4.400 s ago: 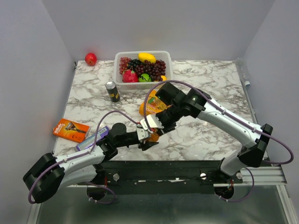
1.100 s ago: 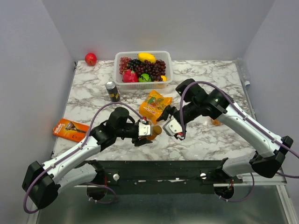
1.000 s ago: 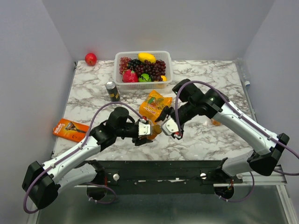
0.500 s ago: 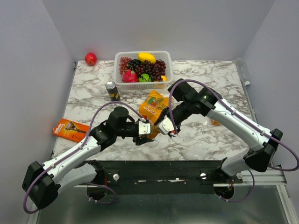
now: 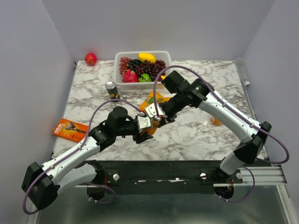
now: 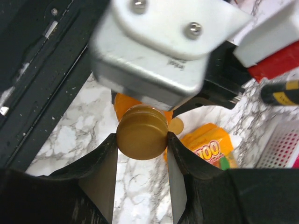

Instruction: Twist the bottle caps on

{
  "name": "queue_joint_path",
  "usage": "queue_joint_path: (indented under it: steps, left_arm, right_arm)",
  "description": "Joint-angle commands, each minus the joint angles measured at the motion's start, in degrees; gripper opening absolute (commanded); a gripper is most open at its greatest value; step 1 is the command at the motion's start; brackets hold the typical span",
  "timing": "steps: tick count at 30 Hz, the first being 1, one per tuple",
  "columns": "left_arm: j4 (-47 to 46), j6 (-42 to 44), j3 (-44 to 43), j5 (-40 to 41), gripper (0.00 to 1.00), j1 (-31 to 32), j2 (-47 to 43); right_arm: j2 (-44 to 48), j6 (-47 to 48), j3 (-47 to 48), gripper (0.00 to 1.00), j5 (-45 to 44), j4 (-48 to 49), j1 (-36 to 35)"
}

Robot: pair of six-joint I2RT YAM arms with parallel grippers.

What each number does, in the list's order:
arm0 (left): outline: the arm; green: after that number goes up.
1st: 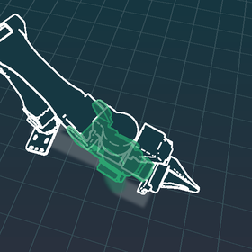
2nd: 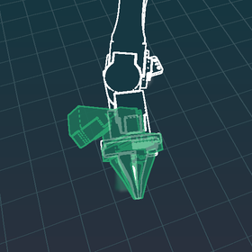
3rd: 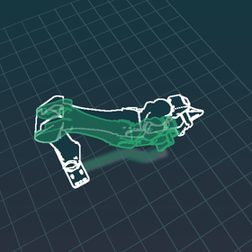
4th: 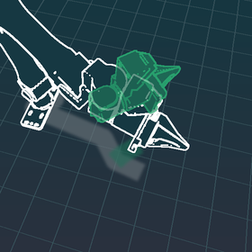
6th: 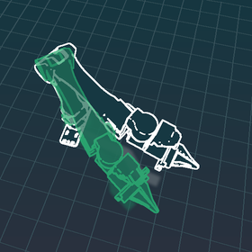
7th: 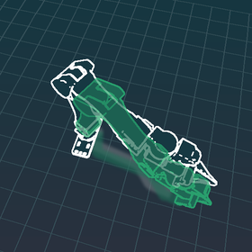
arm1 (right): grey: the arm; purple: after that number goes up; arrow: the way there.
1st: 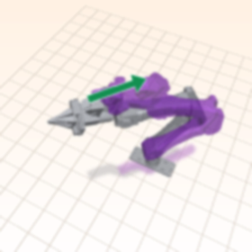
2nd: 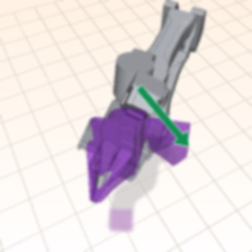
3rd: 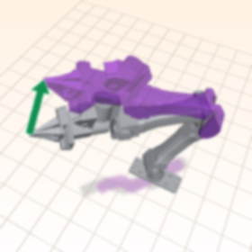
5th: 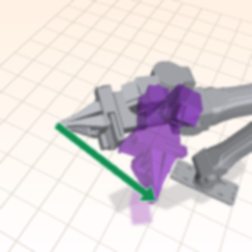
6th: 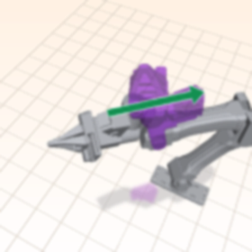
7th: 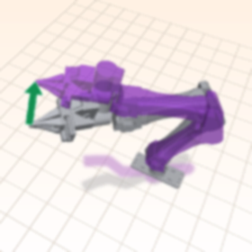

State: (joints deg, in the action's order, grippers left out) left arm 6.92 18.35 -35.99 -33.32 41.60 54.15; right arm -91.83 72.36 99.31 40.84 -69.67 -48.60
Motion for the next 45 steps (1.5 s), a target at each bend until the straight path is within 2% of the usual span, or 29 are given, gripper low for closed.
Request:
queue_joint_path:
  steps: [1, 12, 17, 20, 22, 23, 26, 29, 33, 36, 37, 41, 45]
  left_arm:
    - [-8.8, -6.5, -3.3, 8.7, 0.00, -0.2, -1.9]
    - [-10.3, -4.3, -4.9, 18.5, 0.00, -0.1, -2.6]
    - [-10.2, -4.2, -3.7, 21.8, 0.00, -0.1, -3.1]
    - [-9.6, -3.9, -3.0, 22.9, 0.00, -0.1, -3.3]
    - [-9.2, -3.6, -1.8, 22.6, 0.00, -0.1, -3.4]
    - [-8.3, -2.8, -0.9, 22.4, 0.00, -0.1, -3.7]
    - [-5.5, -0.9, 0.8, 18.3, 0.00, -0.3, -5.0]
    - [-2.5, 1.7, 2.8, 11.2, 0.00, -0.4, -7.1]
    - [2.0, 2.7, 2.1, 6.3, 0.00, -0.4, -6.9]
    - [6.2, 5.1, -0.8, 1.7, 0.00, -0.5, -5.3]
    - [6.8, 6.1, -1.5, 0.7, 0.00, -0.5, -4.9]
    - [10.7, 8.6, -5.0, -4.9, 0.00, -0.5, -2.1]
    - [14.5, 10.8, -8.6, -7.5, 0.00, -0.6, 0.8]
  right_arm:
    - [-5.1, -18.1, 4.1, 0.16, -0.6, 0.8, -1.0]
    - [-26.4, -39.9, 29.8, 0.08, 1.1, -16.4, 1.5]
    - [-25.5, -51.9, 27.3, 0.00, 0.2, -11.4, 2.1]
    - [-24.8, -56.7, 26.2, 0.01, -2.9, -10.2, 2.2]
    - [-23.6, -56.9, 26.0, 0.07, -5.0, -10.0, 2.2]
    - [-23.1, -56.2, 26.9, 0.38, -5.8, -10.0, 2.2]
    - [-19.5, -50.6, 28.0, 0.57, -6.8, -10.2, 2.9]
    - [-15.0, -46.0, 28.0, 0.67, -4.5, -9.3, 4.3]
    - [-9.4, -41.0, 24.4, 0.72, -3.5, -8.7, 4.6]
    - [-3.6, -34.1, 17.8, 0.72, -3.0, -7.2, 4.7]
    - [-1.3, -28.5, 11.4, 0.72, -1.5, -5.8, 4.7]
    - [9.9, -17.3, -4.3, 0.73, 0.5, 10.1, 4.1]
    - [12.8, -12.0, -9.2, 0.74, -0.8, 17.5, 2.1]
